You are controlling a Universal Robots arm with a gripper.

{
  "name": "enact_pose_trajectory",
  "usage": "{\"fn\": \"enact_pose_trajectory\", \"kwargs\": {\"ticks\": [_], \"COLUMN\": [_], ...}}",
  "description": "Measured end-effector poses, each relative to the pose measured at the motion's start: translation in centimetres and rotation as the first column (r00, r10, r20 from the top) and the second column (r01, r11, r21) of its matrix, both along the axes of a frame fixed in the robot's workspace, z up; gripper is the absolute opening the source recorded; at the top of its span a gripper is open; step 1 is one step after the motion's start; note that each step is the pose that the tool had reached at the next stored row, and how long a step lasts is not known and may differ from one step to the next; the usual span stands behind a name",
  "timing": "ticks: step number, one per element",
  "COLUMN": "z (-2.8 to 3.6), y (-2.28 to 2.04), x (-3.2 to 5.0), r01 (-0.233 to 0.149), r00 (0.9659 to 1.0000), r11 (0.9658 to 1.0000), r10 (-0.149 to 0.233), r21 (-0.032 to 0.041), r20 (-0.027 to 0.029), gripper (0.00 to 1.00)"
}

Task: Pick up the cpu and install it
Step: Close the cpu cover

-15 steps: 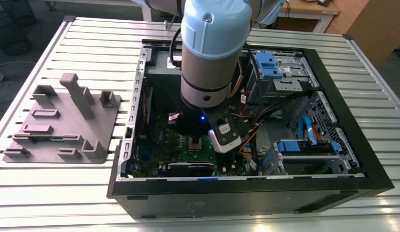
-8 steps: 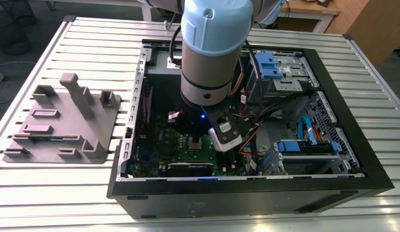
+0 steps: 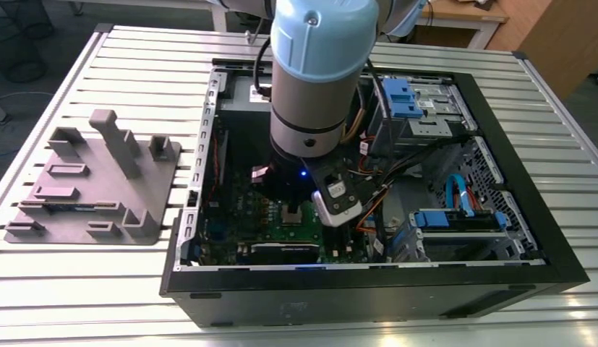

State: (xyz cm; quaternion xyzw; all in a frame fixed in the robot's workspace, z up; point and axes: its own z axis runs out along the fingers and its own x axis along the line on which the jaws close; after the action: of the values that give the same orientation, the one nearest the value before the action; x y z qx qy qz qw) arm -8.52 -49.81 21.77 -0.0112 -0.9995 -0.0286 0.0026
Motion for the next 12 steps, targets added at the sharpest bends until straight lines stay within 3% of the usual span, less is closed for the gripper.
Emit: {"fn": "enact_pose_trajectory", "kwargs": {"ticks": [7, 12], "z": [1.6, 1.62], "y": [0.01, 0.05], "x": [0.0, 0.01], "r01": [0.0, 0.0], "r00": [1.0, 1.0], "r11": [1.0, 1.0], "r10": [0.0, 0.0], "r21": [0.0006, 0.0008], "r20": [0.0002, 0.0003], "gripper": [0.11, 0.11]}}
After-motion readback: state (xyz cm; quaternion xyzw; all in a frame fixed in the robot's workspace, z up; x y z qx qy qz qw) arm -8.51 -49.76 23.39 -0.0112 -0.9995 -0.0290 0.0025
